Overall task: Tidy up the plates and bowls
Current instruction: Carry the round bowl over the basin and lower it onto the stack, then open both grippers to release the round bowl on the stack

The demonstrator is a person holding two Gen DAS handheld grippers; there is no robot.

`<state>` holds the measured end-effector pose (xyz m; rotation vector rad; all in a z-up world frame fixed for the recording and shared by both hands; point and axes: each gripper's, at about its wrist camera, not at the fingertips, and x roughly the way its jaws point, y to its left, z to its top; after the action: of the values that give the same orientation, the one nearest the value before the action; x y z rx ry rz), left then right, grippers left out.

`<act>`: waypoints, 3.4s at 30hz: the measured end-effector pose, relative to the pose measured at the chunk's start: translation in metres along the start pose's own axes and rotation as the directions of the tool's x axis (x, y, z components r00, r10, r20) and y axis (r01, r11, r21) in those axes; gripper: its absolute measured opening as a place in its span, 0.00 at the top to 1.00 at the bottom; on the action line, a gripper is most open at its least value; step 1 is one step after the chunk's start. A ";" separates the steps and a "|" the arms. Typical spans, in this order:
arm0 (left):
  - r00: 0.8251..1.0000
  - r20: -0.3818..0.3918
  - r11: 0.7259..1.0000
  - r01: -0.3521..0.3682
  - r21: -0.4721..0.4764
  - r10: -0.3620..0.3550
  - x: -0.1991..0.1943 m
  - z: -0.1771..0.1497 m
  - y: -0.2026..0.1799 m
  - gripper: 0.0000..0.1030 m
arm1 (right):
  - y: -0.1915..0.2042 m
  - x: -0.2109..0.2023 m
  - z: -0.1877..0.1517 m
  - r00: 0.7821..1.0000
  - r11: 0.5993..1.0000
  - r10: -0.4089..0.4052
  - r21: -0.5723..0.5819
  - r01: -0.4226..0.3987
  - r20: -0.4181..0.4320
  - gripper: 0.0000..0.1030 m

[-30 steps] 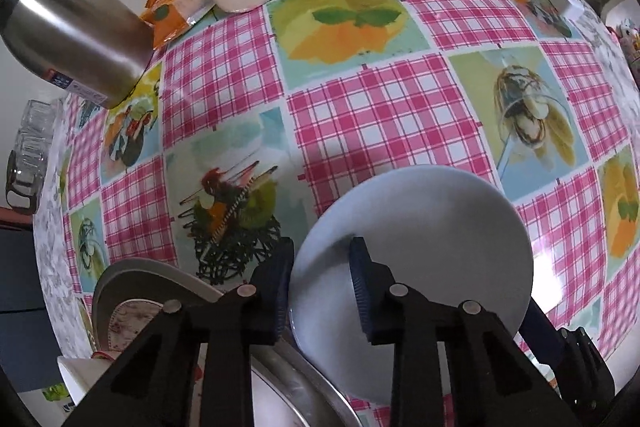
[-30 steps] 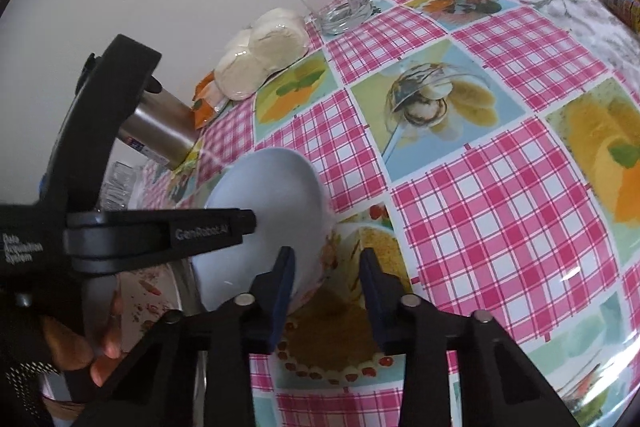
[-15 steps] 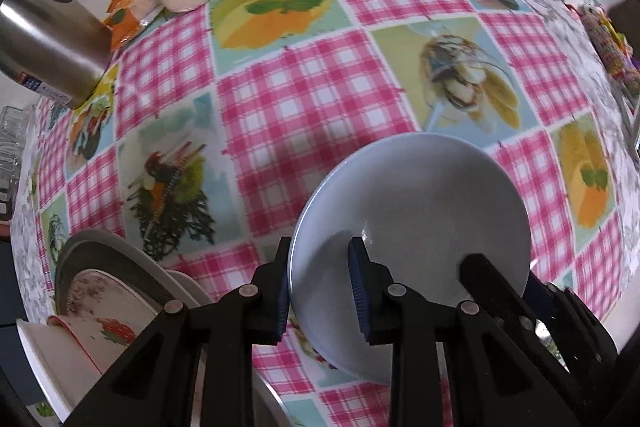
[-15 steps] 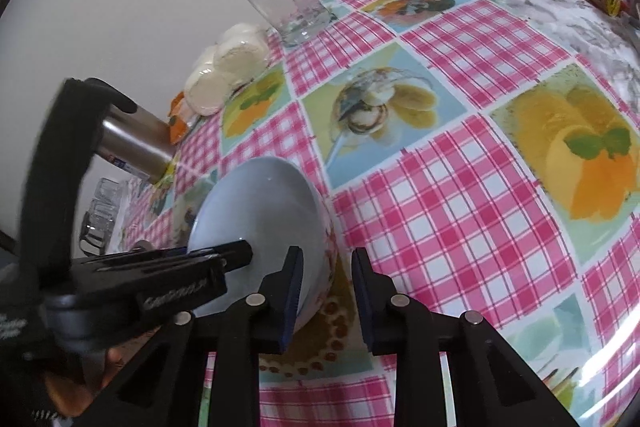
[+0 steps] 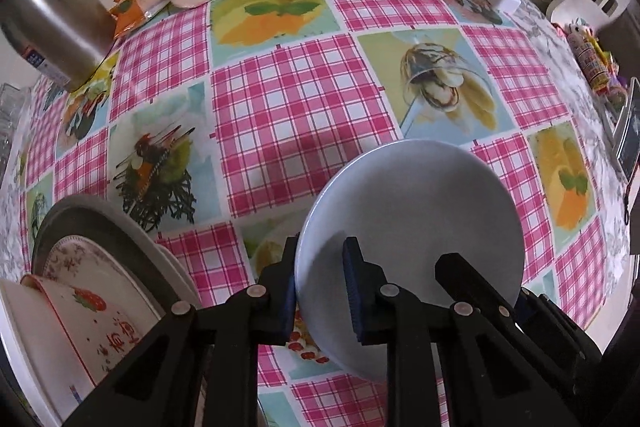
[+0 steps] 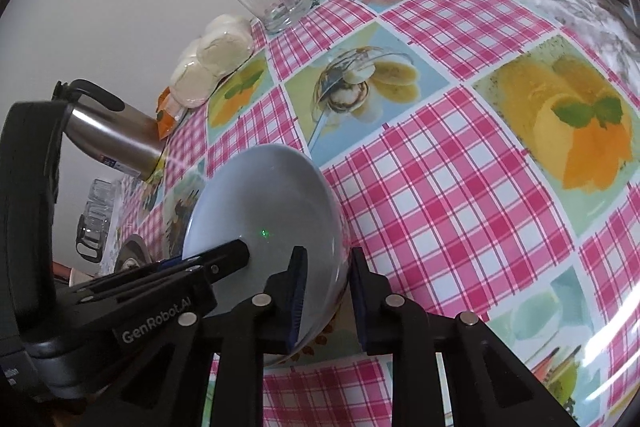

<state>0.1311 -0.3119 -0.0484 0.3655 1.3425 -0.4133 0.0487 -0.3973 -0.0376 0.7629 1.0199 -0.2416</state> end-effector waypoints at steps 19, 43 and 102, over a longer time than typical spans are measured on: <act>0.940 0.338 0.993 0.079 -0.089 -0.044 -0.117 -0.032 0.060 0.78 | 0.075 -0.067 -0.008 0.989 0.986 0.108 -0.138 -0.093 0.104 0.77; 0.877 0.480 0.921 0.191 -0.340 -0.004 -0.144 -0.119 0.191 0.78 | 0.205 -0.059 -0.067 0.982 0.902 0.184 -0.406 -0.150 0.047 0.75; 0.869 0.479 0.859 0.149 -0.490 0.122 -0.135 -0.193 0.244 0.06 | 0.196 -0.066 -0.093 0.986 0.880 0.047 -0.474 0.035 0.159 0.02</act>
<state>0.0616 0.0048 0.0518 -0.1995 0.8930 -0.1257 0.0521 -0.2034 0.0801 0.2900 0.8679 -0.0404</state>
